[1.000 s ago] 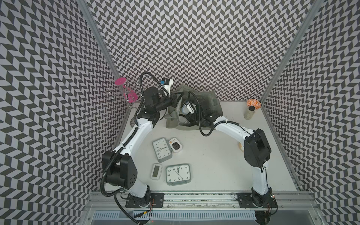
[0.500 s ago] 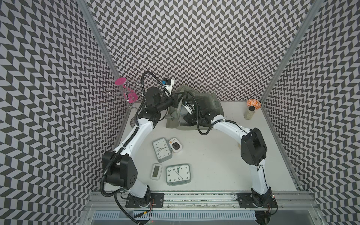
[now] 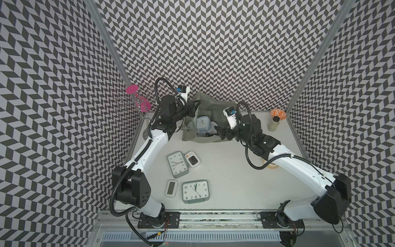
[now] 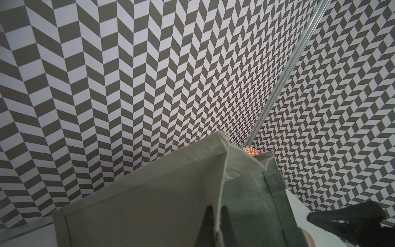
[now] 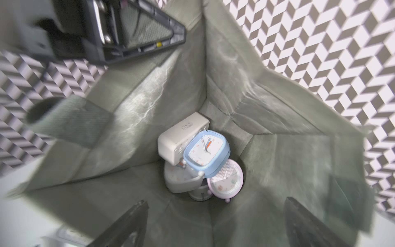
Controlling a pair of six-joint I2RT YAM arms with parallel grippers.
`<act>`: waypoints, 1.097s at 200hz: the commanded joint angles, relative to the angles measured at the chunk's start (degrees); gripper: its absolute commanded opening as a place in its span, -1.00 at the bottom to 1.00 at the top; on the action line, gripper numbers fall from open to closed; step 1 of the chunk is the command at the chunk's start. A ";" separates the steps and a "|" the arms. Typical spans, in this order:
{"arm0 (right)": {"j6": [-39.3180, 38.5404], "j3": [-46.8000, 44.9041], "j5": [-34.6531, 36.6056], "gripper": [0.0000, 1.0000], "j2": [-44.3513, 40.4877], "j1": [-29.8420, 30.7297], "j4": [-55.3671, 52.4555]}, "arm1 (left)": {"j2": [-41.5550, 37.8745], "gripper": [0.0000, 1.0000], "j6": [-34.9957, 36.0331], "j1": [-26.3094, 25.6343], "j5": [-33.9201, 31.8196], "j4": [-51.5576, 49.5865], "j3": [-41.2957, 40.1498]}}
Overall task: Put the alarm clock into the canvas bag
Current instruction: Place the alarm at the canvas bag, then place the canvas bag at the center of the board.
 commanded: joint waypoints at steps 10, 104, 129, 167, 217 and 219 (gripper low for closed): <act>16.60 -8.66 -1.41 0.66 -9.54 -5.63 6.17 | -2.50 -1.00 -0.20 -0.83 1.67 6.24 3.17; 31.19 -5.50 -15.00 0.41 -2.56 -16.72 1.10 | -3.04 -1.00 0.86 -1.98 1.61 5.79 3.08; 31.05 -3.79 -14.88 0.30 0.66 -17.59 1.01 | -3.05 -1.00 1.10 -2.16 1.61 5.65 3.00; 29.69 -1.03 -15.44 0.15 5.94 -18.34 0.24 | -3.05 -1.00 1.45 -2.42 1.35 5.54 2.91; 27.64 2.05 -17.47 -0.60 8.46 -18.72 1.11 | -2.49 -1.00 1.82 -2.42 0.85 5.39 3.33; 27.58 2.14 -17.20 -0.65 8.35 -18.73 1.18 | -2.47 -1.00 1.82 -2.42 0.78 5.37 3.41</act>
